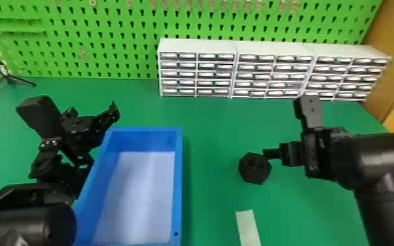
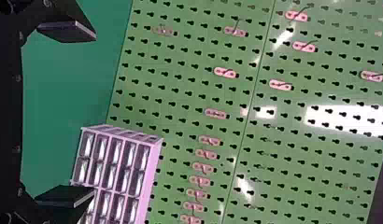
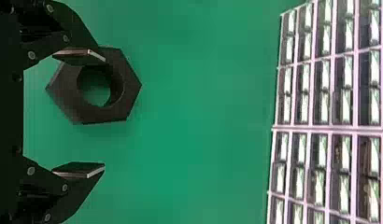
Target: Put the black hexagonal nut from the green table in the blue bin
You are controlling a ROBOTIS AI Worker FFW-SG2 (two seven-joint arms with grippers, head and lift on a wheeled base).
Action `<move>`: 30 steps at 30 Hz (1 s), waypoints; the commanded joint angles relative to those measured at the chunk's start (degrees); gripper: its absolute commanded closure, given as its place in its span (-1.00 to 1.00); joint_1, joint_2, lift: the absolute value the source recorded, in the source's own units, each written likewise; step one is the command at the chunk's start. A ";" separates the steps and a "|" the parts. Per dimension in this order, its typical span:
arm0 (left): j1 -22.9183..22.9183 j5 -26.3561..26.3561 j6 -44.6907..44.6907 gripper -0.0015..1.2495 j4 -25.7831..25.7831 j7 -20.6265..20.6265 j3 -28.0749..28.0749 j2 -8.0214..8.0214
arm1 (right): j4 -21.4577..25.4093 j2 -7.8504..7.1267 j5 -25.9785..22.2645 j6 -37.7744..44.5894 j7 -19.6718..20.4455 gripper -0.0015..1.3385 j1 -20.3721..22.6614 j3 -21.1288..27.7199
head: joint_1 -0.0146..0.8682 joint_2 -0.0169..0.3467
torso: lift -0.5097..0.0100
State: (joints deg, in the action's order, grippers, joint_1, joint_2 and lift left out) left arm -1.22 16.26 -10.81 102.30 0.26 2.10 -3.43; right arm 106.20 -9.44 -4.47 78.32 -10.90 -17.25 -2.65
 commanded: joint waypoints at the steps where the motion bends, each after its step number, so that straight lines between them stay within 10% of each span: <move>1: -0.10 0.00 0.00 -0.80 -0.17 0.00 -0.17 0.00 | -3.54 0.04 -0.62 -1.68 0.00 -0.32 -1.74 -1.74 | 0.60 -0.86 | 0.59; 30: -0.19 0.00 0.00 -0.80 -0.44 0.00 -0.43 0.00 | -17.34 -1.11 -2.29 -8.71 -3.17 -0.32 -6.75 -9.04 | 0.60 -0.86 | 0.59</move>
State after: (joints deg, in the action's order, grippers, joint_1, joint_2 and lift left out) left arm -1.41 16.26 -10.81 101.87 0.26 1.67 -3.43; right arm 89.62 -10.62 -7.69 69.95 -13.35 -23.67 -11.12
